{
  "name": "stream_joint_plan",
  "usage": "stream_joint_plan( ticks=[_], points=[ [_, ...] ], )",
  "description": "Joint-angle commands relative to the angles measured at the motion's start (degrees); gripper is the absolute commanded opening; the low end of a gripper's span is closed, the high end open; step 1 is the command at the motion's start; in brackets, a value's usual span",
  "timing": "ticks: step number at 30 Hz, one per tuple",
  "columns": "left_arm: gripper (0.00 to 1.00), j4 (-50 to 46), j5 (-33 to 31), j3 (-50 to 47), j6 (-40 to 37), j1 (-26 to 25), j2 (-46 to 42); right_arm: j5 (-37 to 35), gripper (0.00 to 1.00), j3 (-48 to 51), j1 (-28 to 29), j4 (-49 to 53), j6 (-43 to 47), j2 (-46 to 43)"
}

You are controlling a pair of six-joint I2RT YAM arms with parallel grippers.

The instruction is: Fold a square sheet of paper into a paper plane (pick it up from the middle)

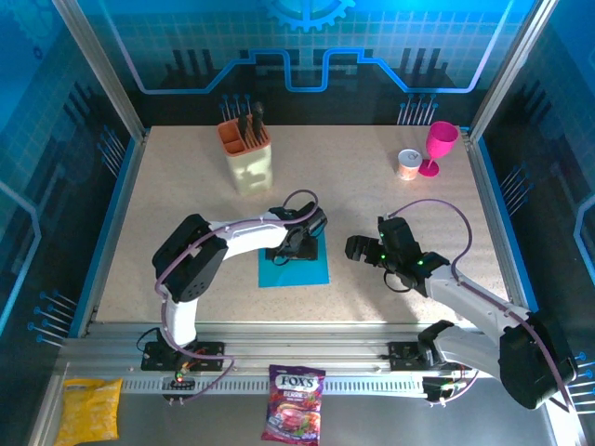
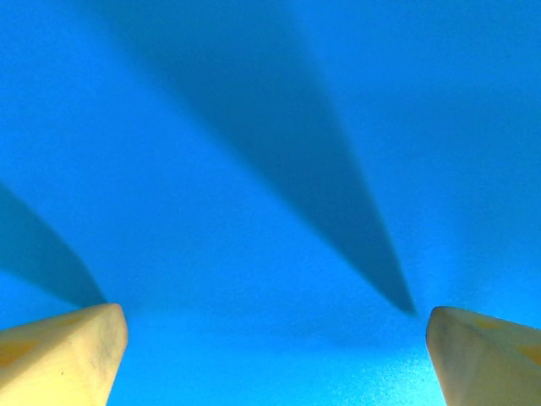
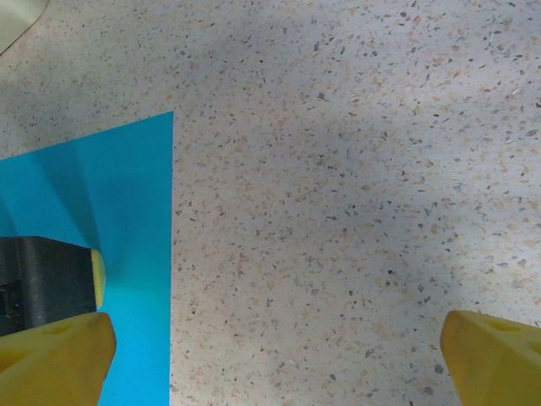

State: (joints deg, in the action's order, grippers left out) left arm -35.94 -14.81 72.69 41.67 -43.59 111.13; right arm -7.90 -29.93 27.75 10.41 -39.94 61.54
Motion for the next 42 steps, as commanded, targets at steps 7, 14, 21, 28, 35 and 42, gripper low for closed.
stream_joint_plan(
  ticks=[7, 14, 21, 28, 35, 42],
  points=[
    [0.90, -1.06, -2.69, -2.12, 1.48, -0.98, 1.45, 0.51, 0.99, -0.04, 0.73, -0.31, -0.49, -0.12],
    [0.85, 0.35, -2.08, -4.23, 2.54, -1.14, 1.49, 0.36, 0.99, -0.65, 0.73, 0.20, -0.05, -0.34],
    [0.82, 1.13, -2.54, -5.29, 2.53, -1.19, -0.78, 0.93, 0.99, -1.31, 0.72, 0.04, 0.24, 0.68],
    [0.74, 0.88, -3.42, -4.49, 1.75, -1.22, -2.72, 1.37, 0.99, -1.40, 0.71, -0.52, -0.04, 1.44],
    [0.58, 1.49, -3.31, -4.56, 0.93, -1.22, -3.70, 1.27, 0.99, -1.34, 0.72, -0.31, -0.13, 0.96],
    [0.33, 3.86, -2.12, -5.07, -2.04, -1.44, -9.35, 1.15, 0.99, -1.17, 0.64, 0.11, -0.20, 0.48]
  ],
)
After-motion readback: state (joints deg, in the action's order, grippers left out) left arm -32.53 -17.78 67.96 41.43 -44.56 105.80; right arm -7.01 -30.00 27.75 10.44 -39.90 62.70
